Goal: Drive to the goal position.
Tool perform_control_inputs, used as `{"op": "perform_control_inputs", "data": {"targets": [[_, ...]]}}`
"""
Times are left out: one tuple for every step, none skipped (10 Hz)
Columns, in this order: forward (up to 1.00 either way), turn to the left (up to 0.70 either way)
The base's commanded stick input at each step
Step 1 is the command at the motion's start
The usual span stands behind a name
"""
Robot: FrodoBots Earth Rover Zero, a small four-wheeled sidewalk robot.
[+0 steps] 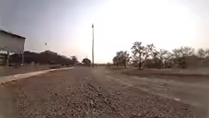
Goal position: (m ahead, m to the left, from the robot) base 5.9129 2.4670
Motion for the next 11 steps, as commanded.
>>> {"op": "perform_control_inputs", "data": {"targets": [[0.7,-0.25],[0.7,-0.07],[0.7,0.0],[0.7,0.0],[0.7,0.0],[0.7,0.0],[0.7,0.0],[0.7,0.0],[0.7,0.0],[0.7,0.0],[0.7,0.05]]}}
